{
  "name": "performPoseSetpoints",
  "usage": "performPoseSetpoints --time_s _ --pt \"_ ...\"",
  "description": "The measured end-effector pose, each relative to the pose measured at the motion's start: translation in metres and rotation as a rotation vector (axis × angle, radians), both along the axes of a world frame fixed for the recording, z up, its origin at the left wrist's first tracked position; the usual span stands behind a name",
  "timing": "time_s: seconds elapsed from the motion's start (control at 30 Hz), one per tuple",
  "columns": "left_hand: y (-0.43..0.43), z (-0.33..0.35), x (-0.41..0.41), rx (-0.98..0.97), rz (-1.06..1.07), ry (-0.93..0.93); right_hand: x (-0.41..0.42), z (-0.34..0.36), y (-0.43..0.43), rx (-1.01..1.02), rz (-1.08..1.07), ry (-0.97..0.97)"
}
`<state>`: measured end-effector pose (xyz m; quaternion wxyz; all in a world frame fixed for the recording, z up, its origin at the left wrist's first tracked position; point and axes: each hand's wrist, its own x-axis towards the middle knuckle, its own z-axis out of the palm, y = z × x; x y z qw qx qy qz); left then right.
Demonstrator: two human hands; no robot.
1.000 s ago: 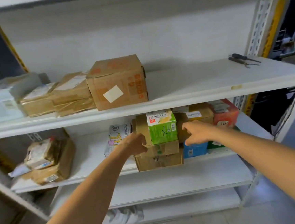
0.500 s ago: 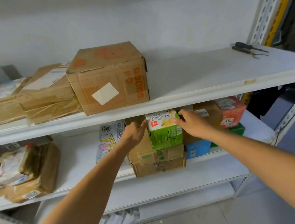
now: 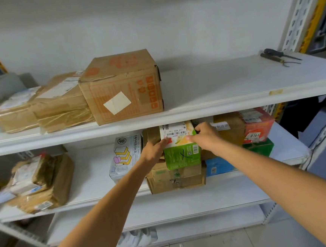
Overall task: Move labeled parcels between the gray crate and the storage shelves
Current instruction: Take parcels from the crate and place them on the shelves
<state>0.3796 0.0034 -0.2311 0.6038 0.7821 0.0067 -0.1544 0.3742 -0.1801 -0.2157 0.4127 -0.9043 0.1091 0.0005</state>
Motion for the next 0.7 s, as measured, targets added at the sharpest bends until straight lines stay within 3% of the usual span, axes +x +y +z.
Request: performPoseSetpoints --time_s 0.37,0.5,0.7 --pt "0.006 -0.005 -0.061 -0.127 0.041 0.073 -0.064 0.000 0.003 0.263 0.048 0.124" --pt "0.013 -0.006 -0.072 -0.158 0.041 0.098 -0.070 -0.004 0.001 0.209 0.065 0.121" --pt "0.016 -0.010 -0.080 -0.235 -0.012 0.111 -0.079 -0.013 0.006 0.314 0.144 0.135"
